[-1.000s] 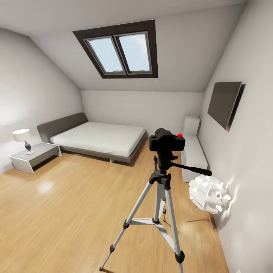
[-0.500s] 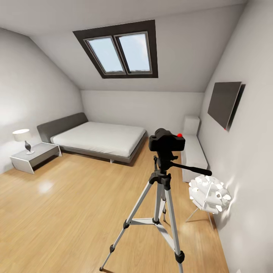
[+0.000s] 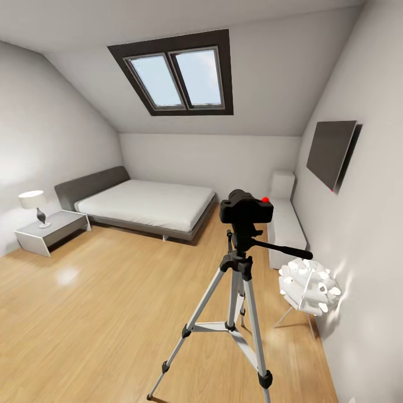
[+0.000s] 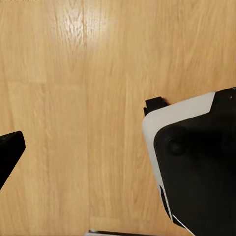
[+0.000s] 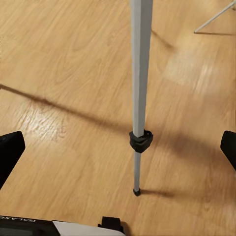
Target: Attach the digital camera to the camera tripod in the bedroom.
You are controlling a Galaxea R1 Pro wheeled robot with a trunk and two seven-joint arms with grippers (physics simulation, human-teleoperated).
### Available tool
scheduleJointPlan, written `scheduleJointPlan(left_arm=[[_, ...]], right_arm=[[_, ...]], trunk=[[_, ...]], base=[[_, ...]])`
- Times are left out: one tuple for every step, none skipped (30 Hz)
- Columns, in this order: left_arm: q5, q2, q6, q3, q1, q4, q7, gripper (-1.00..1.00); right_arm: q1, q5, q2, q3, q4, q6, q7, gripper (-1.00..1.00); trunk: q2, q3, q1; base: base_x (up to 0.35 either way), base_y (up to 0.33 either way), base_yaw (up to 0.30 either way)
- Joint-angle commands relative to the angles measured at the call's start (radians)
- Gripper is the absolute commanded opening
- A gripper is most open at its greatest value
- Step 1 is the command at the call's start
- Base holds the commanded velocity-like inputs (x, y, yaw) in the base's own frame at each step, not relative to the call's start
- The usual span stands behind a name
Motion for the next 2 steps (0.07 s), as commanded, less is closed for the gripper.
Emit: scheduleJointPlan(left_arm=[[0.011, 0.0, 0.003, -0.008, -0.001, 0.001, -0.005, 1.0], [0.011, 0.0, 0.003, -0.008, -0.001, 0.001, -0.005, 1.0]], right_arm=[[-0.001, 0.008, 0.0, 0.006, 0.001, -0.001, -0.01, 1.0], [-0.001, 0.008, 0.001, 0.006, 0.001, -0.001, -0.01, 1.0]], trunk=[[-0.002, -0.002, 0.001], [-0.002, -0.002, 0.001]], base=[[0.0, 0.0, 0.0], [0.0, 0.0, 0.0]])
